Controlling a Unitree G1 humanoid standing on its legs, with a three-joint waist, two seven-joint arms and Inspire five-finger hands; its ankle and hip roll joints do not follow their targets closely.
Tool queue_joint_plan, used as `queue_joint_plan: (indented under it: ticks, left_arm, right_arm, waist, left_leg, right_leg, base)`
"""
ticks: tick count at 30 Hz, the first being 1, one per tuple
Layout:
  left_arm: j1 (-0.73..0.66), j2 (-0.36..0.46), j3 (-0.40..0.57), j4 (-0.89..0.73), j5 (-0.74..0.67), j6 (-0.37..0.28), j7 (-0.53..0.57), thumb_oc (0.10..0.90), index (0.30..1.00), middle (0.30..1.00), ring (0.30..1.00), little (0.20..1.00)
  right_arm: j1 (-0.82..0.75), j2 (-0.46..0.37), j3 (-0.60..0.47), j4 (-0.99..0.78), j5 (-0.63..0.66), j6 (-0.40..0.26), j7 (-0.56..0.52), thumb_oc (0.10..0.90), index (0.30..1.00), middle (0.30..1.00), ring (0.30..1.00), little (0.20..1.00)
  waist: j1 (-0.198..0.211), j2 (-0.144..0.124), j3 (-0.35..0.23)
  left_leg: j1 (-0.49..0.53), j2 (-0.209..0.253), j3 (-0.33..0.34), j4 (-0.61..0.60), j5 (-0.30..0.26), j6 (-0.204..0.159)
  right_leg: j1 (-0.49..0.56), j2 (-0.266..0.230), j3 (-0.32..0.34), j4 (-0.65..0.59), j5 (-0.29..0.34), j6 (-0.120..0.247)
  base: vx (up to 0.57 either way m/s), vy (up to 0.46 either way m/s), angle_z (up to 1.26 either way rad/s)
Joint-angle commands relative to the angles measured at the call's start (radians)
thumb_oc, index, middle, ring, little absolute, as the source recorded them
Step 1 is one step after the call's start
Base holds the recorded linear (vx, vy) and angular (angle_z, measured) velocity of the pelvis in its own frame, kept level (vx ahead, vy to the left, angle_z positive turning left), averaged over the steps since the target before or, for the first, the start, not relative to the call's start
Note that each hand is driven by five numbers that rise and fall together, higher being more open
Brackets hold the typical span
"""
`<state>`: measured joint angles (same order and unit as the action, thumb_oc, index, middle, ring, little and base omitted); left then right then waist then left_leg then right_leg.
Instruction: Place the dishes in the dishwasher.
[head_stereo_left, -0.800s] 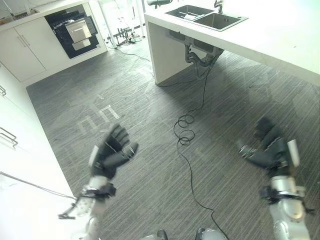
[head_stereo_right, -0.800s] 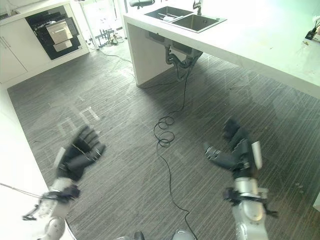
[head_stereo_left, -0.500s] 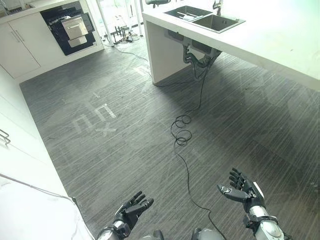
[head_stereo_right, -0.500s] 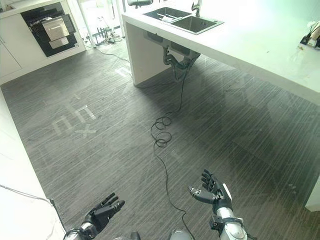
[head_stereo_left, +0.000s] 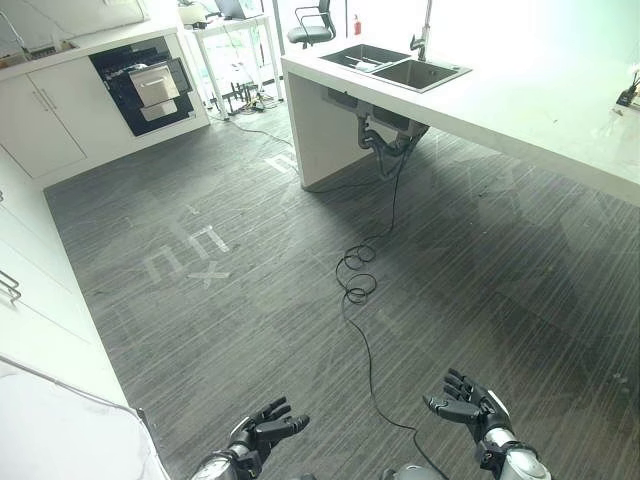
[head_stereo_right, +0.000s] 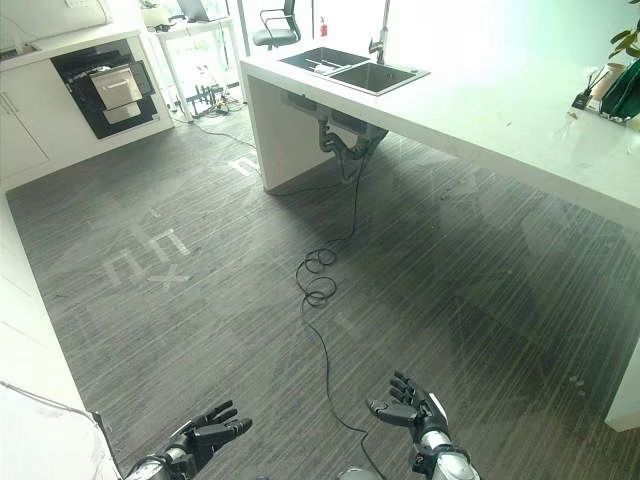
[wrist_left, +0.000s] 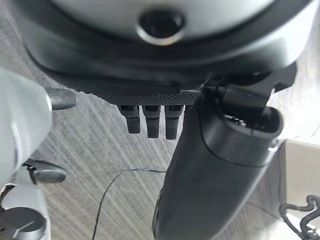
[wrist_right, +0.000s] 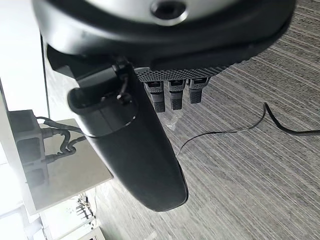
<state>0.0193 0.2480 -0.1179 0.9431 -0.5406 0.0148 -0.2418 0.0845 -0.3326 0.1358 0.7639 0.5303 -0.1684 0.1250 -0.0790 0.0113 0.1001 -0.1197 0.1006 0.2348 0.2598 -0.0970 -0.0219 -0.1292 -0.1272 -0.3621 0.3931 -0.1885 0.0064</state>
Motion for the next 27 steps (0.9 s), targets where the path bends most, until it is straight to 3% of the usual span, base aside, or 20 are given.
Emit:
queue_joint_plan:
  ticks: [1,3,4,8,11,14,15,16,17,19,20,21,22,23,24,25,27]
  left_arm:
    - [-0.071,0.007,0.007,-0.026,0.114,-0.130,0.020,0.800,0.900,0.900,0.900,0.900]
    - [-0.091,0.010,-0.020,-0.020,0.166,-0.156,0.026,0.800,0.900,0.900,0.900,0.900]
    - [-0.100,0.016,-0.027,-0.029,0.167,-0.154,0.025,0.800,0.900,0.900,0.900,0.900]
    - [-0.102,0.025,-0.033,-0.036,0.145,-0.164,0.016,0.800,0.900,0.900,0.900,0.900]
    - [-0.091,0.025,-0.018,-0.042,0.126,-0.171,0.003,0.800,0.900,0.900,0.900,0.900]
    - [-0.065,0.021,0.004,-0.051,0.146,-0.185,-0.001,0.800,0.900,0.900,0.900,0.900]
    - [-0.065,0.046,-0.016,-0.084,0.294,-0.208,0.002,0.800,0.900,0.900,0.900,0.900]
    - [-0.065,0.049,-0.022,-0.090,0.304,-0.209,0.004,0.800,0.900,0.900,0.900,0.900]
    - [-0.068,0.059,-0.042,-0.101,0.317,-0.217,0.004,0.800,0.900,0.900,0.900,0.900]
    - [-0.079,0.091,-0.084,-0.128,0.279,-0.219,0.006,0.800,0.900,0.900,0.900,0.900]
    - [-0.089,0.110,-0.103,-0.144,0.245,-0.213,-0.004,0.800,0.900,0.900,0.900,0.900]
    - [-0.103,0.125,-0.108,-0.177,0.247,-0.197,-0.010,0.800,0.900,0.900,0.900,0.900]
    - [-0.116,0.128,-0.109,-0.197,0.251,-0.174,-0.023,0.800,0.900,0.900,0.900,0.900]
    - [-0.115,0.124,-0.102,-0.199,0.257,-0.169,-0.034,0.800,0.900,0.900,0.900,0.900]
    - [-0.115,0.124,-0.100,-0.200,0.258,-0.167,-0.036,0.800,0.900,0.900,0.900,0.900]
    - [-0.109,0.115,-0.095,-0.180,0.268,-0.182,-0.047,0.800,0.900,0.900,0.900,0.900]
    - [-0.103,0.104,-0.096,-0.135,0.291,-0.212,-0.049,0.800,0.900,0.900,0.900,0.900]
  right_arm:
    - [-0.073,-0.036,-0.027,-0.027,-0.059,-0.005,0.023,0.800,0.900,0.900,0.900,0.900]
    - [-0.082,-0.051,-0.012,-0.007,-0.050,0.002,0.041,0.800,0.900,0.900,0.900,0.900]
    - [-0.086,-0.057,-0.009,-0.001,-0.042,0.003,0.045,0.800,0.900,0.900,0.900,0.900]
    - [-0.079,-0.067,-0.007,0.027,-0.064,0.000,0.066,0.800,0.900,0.900,0.900,0.900]
    - [-0.047,-0.066,-0.013,0.033,-0.092,0.002,0.080,0.800,0.900,0.900,0.900,0.900]
    - [-0.045,-0.047,-0.020,0.053,-0.040,0.024,0.068,0.800,0.900,0.900,0.900,0.900]
    - [-0.031,-0.017,-0.040,0.045,-0.040,0.006,0.054,0.800,0.900,0.900,0.900,0.900]
    - [-0.030,-0.014,-0.041,0.040,-0.043,0.007,0.051,0.800,0.900,0.900,0.900,0.900]
    - [-0.031,-0.012,-0.042,0.025,-0.053,-0.005,0.031,0.800,0.900,0.900,0.900,0.900]
    - [-0.035,-0.008,-0.040,0.000,-0.047,-0.010,0.012,0.800,0.900,0.900,0.900,0.900]
    - [-0.037,-0.002,-0.036,-0.010,-0.032,-0.018,0.001,0.800,0.900,0.900,0.900,0.900]
    - [-0.026,-0.003,-0.041,-0.025,-0.031,-0.038,-0.013,0.800,0.900,0.900,0.900,0.900]
    - [-0.007,-0.011,-0.061,-0.034,-0.011,-0.046,-0.008,0.800,0.900,0.900,0.900,0.900]
    - [0.001,-0.014,-0.074,-0.035,-0.002,-0.049,-0.005,0.800,0.900,0.900,0.900,0.900]
    - [0.003,-0.015,-0.077,-0.036,0.002,-0.050,-0.004,0.800,0.900,0.900,0.900,0.900]
    - [0.012,-0.017,-0.096,-0.025,0.005,-0.059,0.012,0.800,0.900,0.900,0.900,0.900]
    - [0.014,-0.009,-0.116,0.005,-0.001,-0.075,0.028,0.800,0.900,0.900,0.900,0.900]
  waist:
    - [0.002,-0.019,0.019]
    - [0.025,-0.052,0.054]
    - [0.025,-0.049,0.070]
    - [0.015,0.011,0.104]
    - [0.010,0.009,0.098]
    - [0.026,0.006,0.067]
    - [0.036,0.000,0.040]
    - [0.032,0.003,0.041]
    - [0.023,0.012,0.046]
    - [0.004,0.025,0.060]
    - [-0.020,0.027,0.072]
    - [-0.058,0.042,0.086]
    - [-0.087,0.035,0.092]
    - [-0.095,0.019,0.091]
    - [-0.099,0.011,0.092]
    - [-0.111,-0.004,0.092]
    - [-0.118,0.001,0.087]
  left_leg:
    - [0.078,0.015,0.040,0.040,-0.089,-0.048]
    - [0.043,-0.027,0.036,0.040,0.020,-0.043]
    - [0.016,-0.014,0.039,0.040,0.039,-0.046]
    - [-0.135,0.110,0.032,0.040,0.087,-0.074]
    - [-0.170,0.144,0.064,0.040,0.093,-0.094]
    - [-0.155,0.107,0.084,0.040,0.055,-0.058]
    - [-0.113,0.053,0.120,0.040,0.007,-0.009]
    - [-0.104,0.045,0.119,0.040,-0.003,-0.001]
    - [-0.081,0.027,0.116,0.040,-0.025,0.017]
    - [-0.037,-0.002,0.112,0.040,-0.071,0.049]
    - [-0.019,-0.020,0.087,0.040,-0.089,0.055]
    - [0.001,-0.037,0.032,0.040,-0.091,0.060]
    - [0.038,-0.069,-0.011,0.040,-0.115,0.060]
    - [0.068,-0.095,-0.031,0.040,-0.149,0.058]
    - [0.062,-0.103,-0.027,0.040,-0.138,0.063]
    - [0.101,-0.127,-0.039,0.040,-0.174,0.061]
    - [0.147,-0.133,-0.053,0.040,-0.226,0.058]
  right_leg:
    - [0.074,-0.009,0.094,-0.093,-0.028,0.085]
    - [0.085,-0.026,0.116,-0.093,-0.022,0.063]
    - [0.088,-0.017,0.122,-0.093,-0.021,0.059]
    - [0.132,0.019,0.109,-0.093,-0.050,0.063]
    - [0.194,-0.014,0.075,-0.093,-0.086,0.083]
    - [0.273,-0.034,0.083,-0.093,-0.124,0.111]
    - [0.365,-0.052,0.018,-0.093,-0.022,0.145]
    - [0.373,-0.054,0.010,-0.093,0.021,0.152]
    - [0.334,-0.076,0.008,-0.014,0.086,0.164]
    - [0.205,-0.096,0.031,0.162,0.137,0.173]
    - [0.141,-0.015,0.069,0.143,0.125,0.173]
    - [0.033,0.086,0.093,0.090,0.157,0.142]
    - [-0.008,0.089,0.096,-0.051,0.180,0.127]
    - [-0.057,0.052,0.111,-0.093,0.184,0.146]
    - [-0.080,0.037,0.105,-0.093,0.199,0.140]
    - [-0.172,-0.022,0.135,-0.093,0.221,0.168]
    - [-0.245,-0.051,0.159,-0.093,0.204,0.191]
  base:
    - [0.16,-0.054,0.00]
    - [0.15,-0.031,0.00]
    - [0.14,0.071,0.05]
    - [0.33,0.240,0.02]
    - [0.47,0.278,0.00]
    - [0.57,0.453,-0.03]
    - [0.58,0.426,-0.15]
    - [0.54,0.459,-0.22]
    - [0.22,0.301,-0.08]
    - [0.26,0.297,0.06]
    - [0.23,0.076,0.05]
    - [0.36,-0.090,0.61]
    - [0.43,-0.159,0.79]
    - [0.36,-0.145,1.15]
    - [0.35,-0.174,0.78]
    - [0.29,-0.173,0.97]
    - [0.58,-0.277,0.89]
